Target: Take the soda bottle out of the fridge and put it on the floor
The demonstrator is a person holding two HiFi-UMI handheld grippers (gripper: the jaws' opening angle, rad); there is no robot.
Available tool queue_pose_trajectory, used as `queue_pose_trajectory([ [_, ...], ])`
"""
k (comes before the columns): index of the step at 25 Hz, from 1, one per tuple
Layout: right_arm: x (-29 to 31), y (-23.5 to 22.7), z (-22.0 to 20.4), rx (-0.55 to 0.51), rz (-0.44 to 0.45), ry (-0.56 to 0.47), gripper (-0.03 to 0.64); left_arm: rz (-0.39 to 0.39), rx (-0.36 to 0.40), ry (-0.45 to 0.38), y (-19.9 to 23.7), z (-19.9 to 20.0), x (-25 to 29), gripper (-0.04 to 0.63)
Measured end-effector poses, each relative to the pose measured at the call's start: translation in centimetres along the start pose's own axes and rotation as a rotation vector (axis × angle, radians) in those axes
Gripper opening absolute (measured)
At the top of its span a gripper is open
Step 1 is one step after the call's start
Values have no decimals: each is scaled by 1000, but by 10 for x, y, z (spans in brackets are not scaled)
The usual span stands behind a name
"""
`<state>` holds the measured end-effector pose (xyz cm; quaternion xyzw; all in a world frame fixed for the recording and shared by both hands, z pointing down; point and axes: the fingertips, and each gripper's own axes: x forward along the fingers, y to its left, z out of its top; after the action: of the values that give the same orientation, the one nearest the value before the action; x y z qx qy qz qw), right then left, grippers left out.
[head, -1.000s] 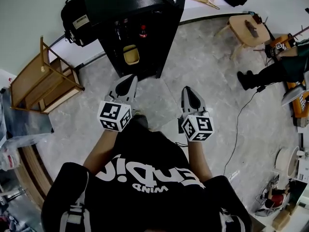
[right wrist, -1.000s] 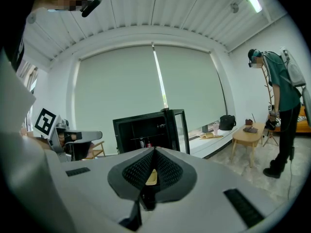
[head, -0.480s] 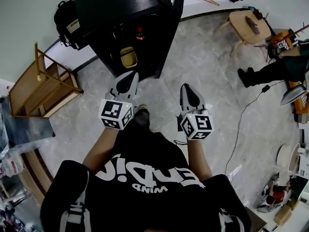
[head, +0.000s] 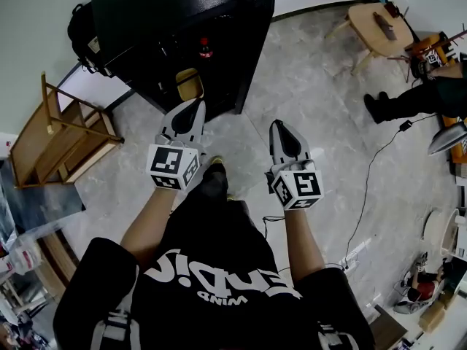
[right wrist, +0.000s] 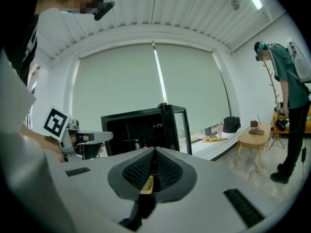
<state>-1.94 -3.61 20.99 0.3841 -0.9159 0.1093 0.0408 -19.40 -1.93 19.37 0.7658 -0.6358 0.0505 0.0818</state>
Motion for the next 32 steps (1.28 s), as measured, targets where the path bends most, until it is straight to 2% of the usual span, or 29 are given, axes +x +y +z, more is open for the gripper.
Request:
queue_pose_trajectory([
  [6,26,1,-31,9,23,6,21,5,0,1,11,-34,20,6],
  [16,88,9,-77,25,79,-29,21,64,-23,-31,44,-87,48,6],
  [25,127,1,-102,23,91,-48,21,114,-19,-46,76,-114,74,9],
  [27,131,-4,-103,27,88,-46,21,106,-25,-33,78,-119,81,31],
  [32,140,-10,-104,28,83,-45,21,91,-48,-27,82,-127,96,189],
])
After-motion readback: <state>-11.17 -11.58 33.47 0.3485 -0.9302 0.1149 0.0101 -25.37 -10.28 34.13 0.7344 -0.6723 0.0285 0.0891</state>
